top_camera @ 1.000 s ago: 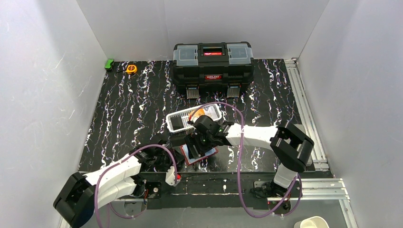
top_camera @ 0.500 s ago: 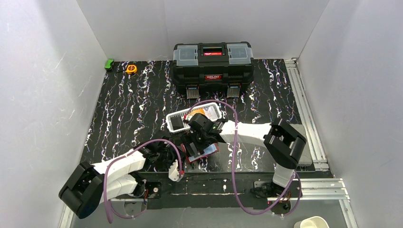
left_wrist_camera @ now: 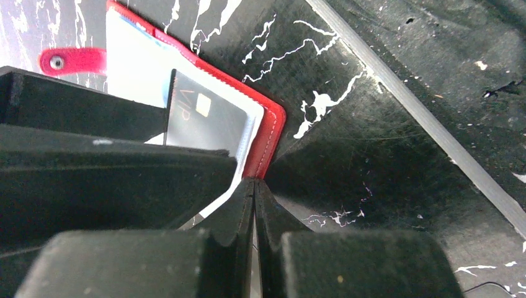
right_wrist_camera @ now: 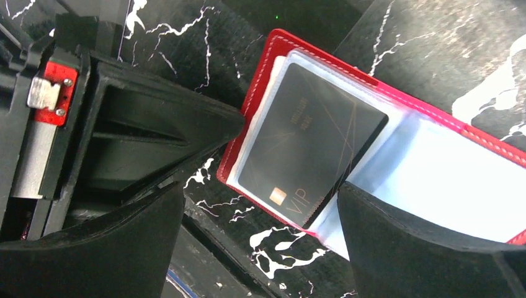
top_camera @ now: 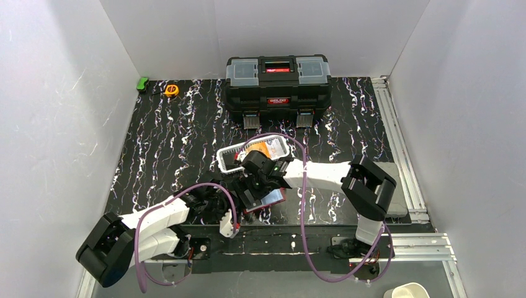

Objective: Put the credit cards into the card holder
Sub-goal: Insert the credit card into the card holder, then move the storage box to the center of the board.

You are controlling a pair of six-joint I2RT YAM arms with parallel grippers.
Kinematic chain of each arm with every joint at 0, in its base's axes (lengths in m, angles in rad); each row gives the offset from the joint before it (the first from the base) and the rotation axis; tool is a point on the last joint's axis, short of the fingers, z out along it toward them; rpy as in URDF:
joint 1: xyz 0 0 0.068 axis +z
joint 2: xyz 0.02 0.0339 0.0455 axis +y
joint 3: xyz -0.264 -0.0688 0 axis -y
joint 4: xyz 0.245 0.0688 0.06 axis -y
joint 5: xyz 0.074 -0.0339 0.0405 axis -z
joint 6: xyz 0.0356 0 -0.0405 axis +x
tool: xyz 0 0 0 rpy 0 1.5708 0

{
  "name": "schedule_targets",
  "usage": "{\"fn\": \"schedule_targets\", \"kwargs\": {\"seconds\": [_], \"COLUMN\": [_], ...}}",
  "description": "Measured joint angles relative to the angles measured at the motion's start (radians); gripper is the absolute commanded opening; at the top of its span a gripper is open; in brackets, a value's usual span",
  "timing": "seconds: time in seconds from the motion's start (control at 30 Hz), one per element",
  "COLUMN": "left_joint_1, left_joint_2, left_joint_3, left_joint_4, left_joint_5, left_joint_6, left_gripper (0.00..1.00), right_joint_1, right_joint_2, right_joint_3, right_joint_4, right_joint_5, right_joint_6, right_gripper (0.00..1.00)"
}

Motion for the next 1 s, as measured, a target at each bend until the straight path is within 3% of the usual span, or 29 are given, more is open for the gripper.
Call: {"fn": "schedule_targets", "kwargs": {"seconds": [0.53,0.77,1.0], "left_joint_1": [0.001,0.001,0.001], "left_joint_2": [-0.006,-0.109,-0.202], "left_joint_3": [0.0,0.002,0.079], "left_joint_4": [-0.004,-0.095,-0.193], "left_joint_5": [-0.004,-0.048,-0.094], "left_joint_6": [-0.001,-0.049,-0.14], "left_gripper": [0.0,0.0,0.17], "right_joint_1": [-0.01,-0.115,-0.238], "right_joint_2": [-0.01,-0.172,-0.228], "right_joint_3": [-0.004,-0.023,0.063], "right_joint_4": [-0.016,-0.037,-0.138], "right_joint_5": [-0.04,-0.048,0.019], "right_joint_6": [0.005,0.0,-0.026], "right_gripper": [0.98,0.98,0.98]}}
